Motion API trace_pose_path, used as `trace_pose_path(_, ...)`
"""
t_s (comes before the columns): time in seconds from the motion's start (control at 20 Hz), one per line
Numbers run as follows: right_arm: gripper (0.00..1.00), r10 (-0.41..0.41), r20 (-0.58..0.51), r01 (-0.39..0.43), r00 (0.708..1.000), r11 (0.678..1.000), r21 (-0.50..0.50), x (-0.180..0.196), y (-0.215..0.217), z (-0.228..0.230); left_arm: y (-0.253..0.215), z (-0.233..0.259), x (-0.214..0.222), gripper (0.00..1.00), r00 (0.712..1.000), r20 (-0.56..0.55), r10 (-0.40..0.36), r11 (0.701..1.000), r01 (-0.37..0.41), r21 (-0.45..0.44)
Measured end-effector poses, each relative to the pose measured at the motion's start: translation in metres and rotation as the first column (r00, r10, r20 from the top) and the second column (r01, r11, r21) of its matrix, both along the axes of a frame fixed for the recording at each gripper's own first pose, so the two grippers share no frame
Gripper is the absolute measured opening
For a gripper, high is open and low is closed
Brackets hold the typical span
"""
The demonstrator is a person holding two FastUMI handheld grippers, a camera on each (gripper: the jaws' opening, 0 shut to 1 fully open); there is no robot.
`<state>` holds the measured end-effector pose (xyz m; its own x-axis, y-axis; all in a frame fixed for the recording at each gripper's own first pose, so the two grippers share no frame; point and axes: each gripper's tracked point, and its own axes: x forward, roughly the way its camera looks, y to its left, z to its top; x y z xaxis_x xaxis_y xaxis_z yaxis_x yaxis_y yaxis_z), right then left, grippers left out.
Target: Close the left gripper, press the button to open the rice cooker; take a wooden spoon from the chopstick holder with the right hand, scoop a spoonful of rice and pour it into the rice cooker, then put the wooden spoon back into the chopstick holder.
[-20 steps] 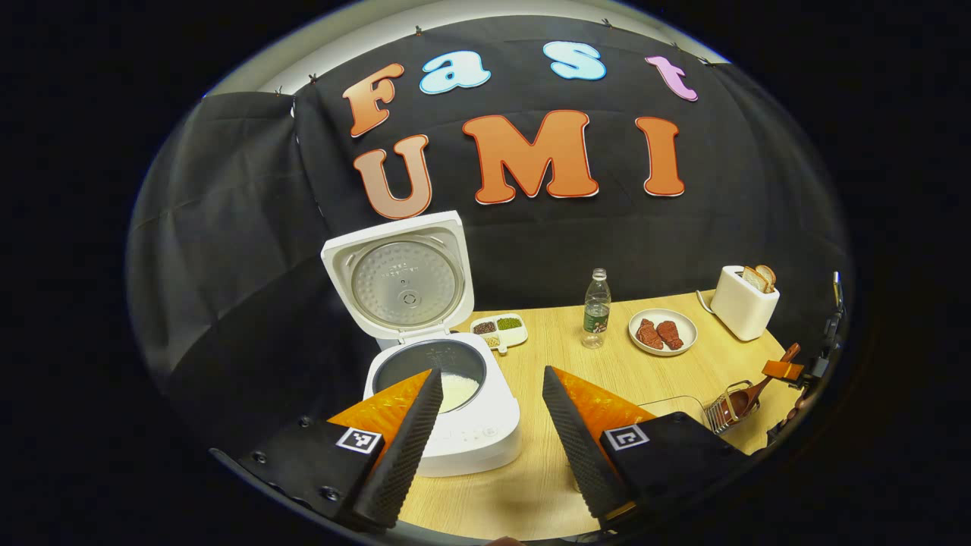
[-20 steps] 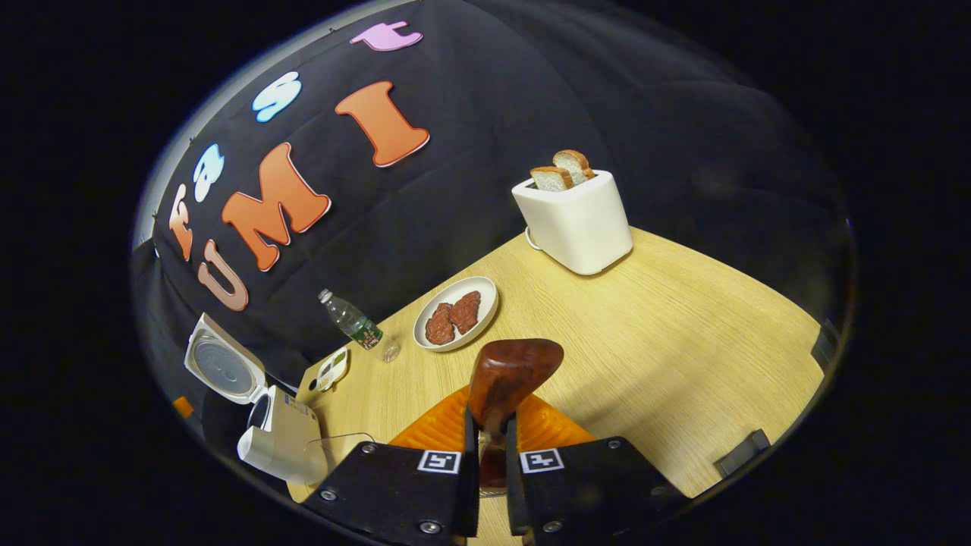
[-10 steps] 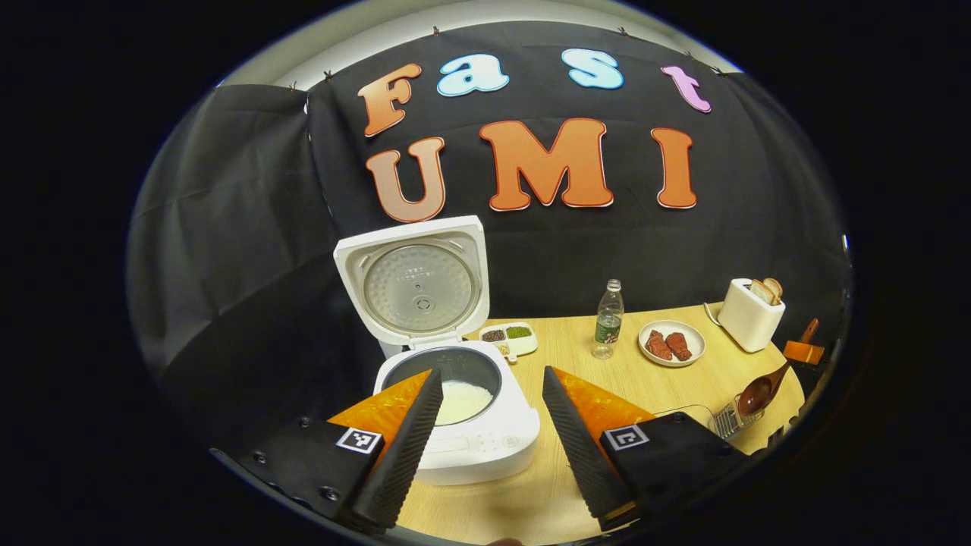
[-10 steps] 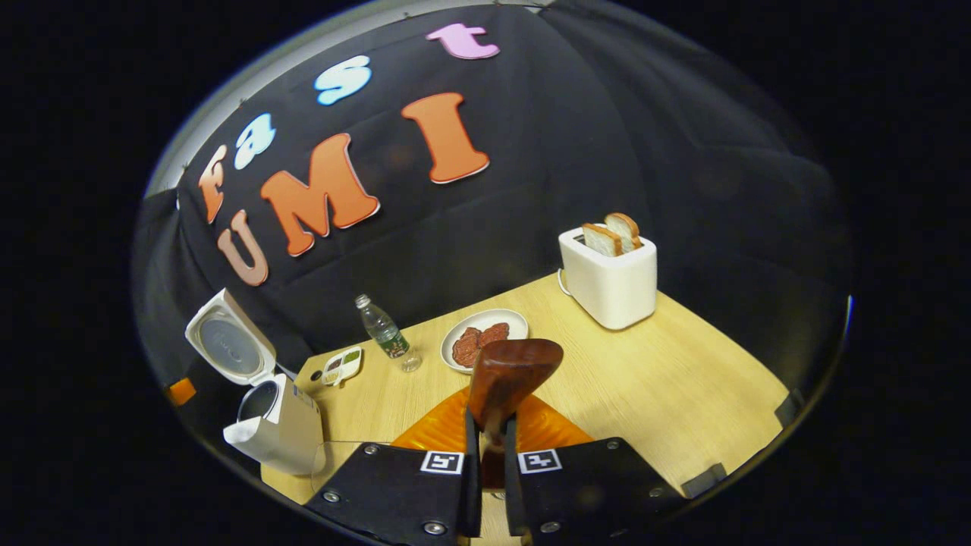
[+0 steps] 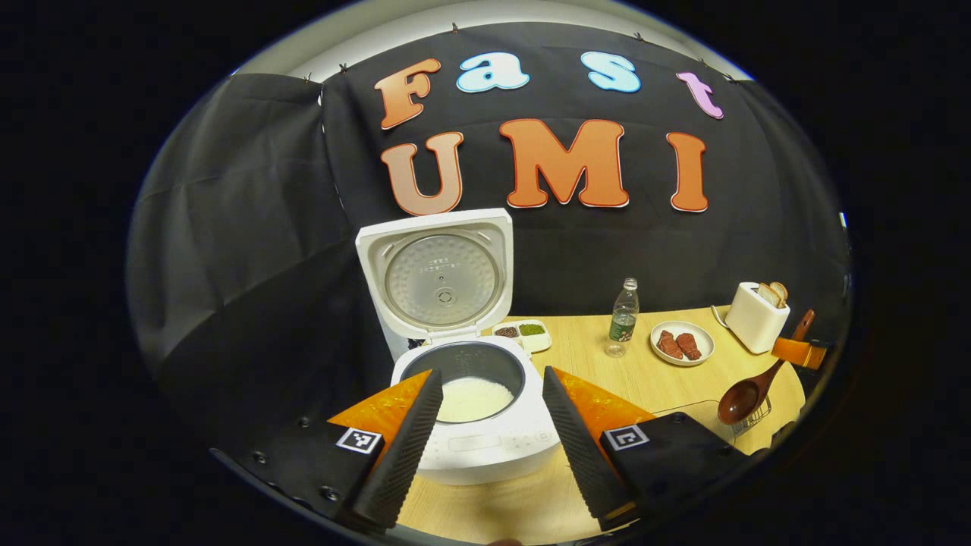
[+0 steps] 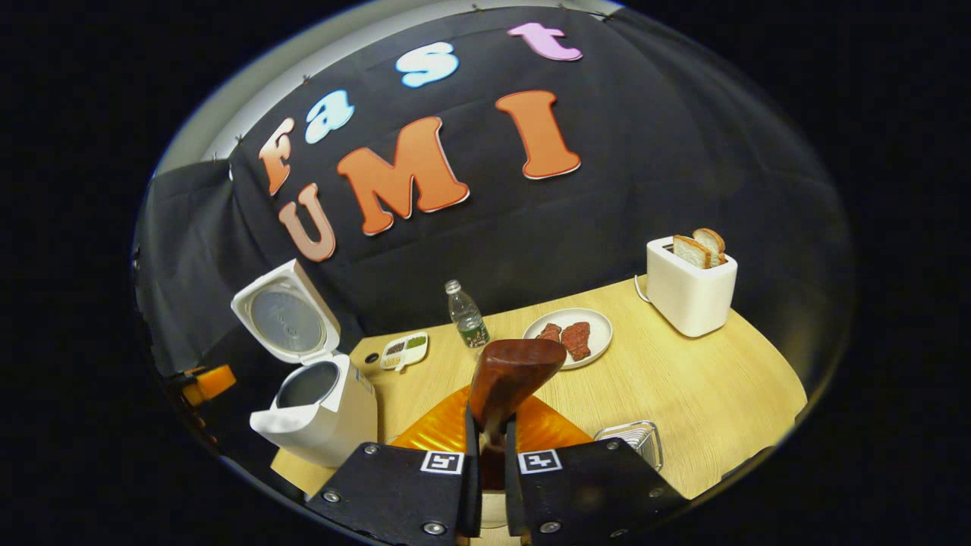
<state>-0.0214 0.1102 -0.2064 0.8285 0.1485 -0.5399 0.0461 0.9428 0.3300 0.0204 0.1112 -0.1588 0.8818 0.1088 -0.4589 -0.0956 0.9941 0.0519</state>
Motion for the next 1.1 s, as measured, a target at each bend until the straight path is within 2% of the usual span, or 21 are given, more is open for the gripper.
trace_pose_path(0.25, 0.12, 0.077, -0.057, -0.086, 0.995, 0.98, -0.178, -0.003, 0.03, -0.046, 0.019, -0.005, -0.01, 0.91, 1.0, -0.009, 0.017, 1.0, -0.017, 0.009)
trace_pose_path(0.6, 0.12, 0.123, -0.063, -0.138, 0.99, 0.91, -0.391, -0.001, 0.048, -0.077, 0.038, -0.013, -0.022, 0.91, 0.999, -0.03, 0.043, 0.999, -0.042, 0.024)
trace_pose_path(0.85, 0.1, 0.17, -0.053, -0.176, 0.984, 0.875, -0.452, 0.007, 0.062, -0.091, 0.046, -0.017, -0.021, 0.91, 0.997, -0.042, 0.064, 0.998, -0.063, 0.02)
trace_pose_path(1.1, 0.1, 0.223, -0.078, -0.234, 0.972, 0.871, -0.432, -0.001, 0.094, -0.102, 0.047, -0.019, -0.021, 0.91, 0.996, -0.048, 0.069, 0.997, -0.068, 0.024)
